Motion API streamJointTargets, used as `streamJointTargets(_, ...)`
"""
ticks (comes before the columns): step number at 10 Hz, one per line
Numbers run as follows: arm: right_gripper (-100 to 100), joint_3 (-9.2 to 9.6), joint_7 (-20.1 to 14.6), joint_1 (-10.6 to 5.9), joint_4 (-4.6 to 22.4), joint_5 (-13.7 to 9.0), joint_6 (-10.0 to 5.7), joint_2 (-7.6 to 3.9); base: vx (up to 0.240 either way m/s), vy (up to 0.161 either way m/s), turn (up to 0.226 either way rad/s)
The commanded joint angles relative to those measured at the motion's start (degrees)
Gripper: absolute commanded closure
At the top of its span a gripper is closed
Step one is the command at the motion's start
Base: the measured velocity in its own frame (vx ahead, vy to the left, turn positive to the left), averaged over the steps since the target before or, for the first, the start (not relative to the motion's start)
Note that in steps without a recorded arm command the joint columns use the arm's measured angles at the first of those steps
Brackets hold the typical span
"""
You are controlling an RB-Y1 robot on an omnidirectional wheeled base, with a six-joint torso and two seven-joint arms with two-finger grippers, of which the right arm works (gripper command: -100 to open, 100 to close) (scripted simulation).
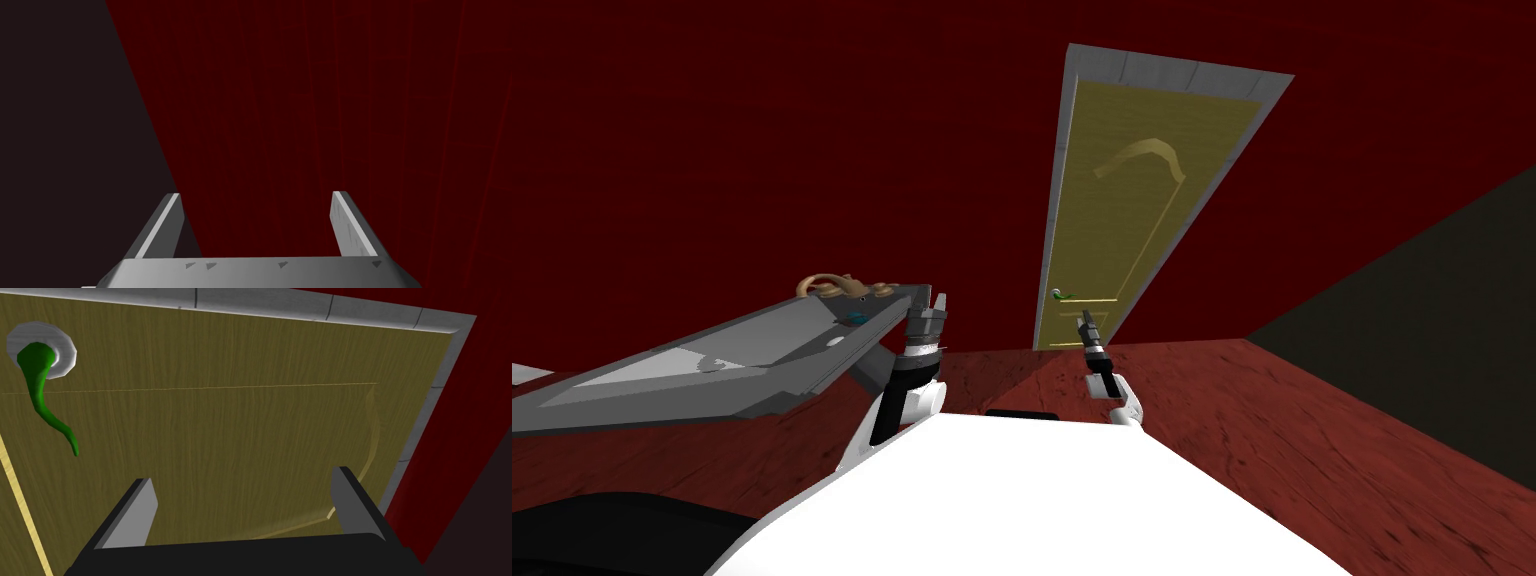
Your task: Pull the door open
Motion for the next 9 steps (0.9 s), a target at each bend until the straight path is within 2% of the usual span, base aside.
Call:
streamJointTargets(1,-100,-0.03,-0.21,-0.52,2.28,0.20,-0.30,-0.08,0.064,-0.003,0.002)
streamJointTargets(3,-100,-0.26,-1.07,-2.53,6.53,0.77,-0.73,-0.73,0.067,-0.008,-0.001)
streamJointTargets(4,-100,-0.26,-1.07,-2.53,7.22,0.77,-0.73,-0.73,0.060,-0.002,0.002)
streamJointTargets(6,-100,-0.48,-1.89,-4.44,11.58,1.31,-1.13,-1.34,0.069,-0.002,-0.001)
streamJointTargets(7,-100,-0.48,-1.89,-4.44,11.93,1.31,-1.13,-1.34,0.063,-0.005,0.001)
streamJointTargets(9,-100,-0.69,-2.70,-6.33,16.16,1.84,-1.52,-1.94,0.066,-0.007,-0.001)
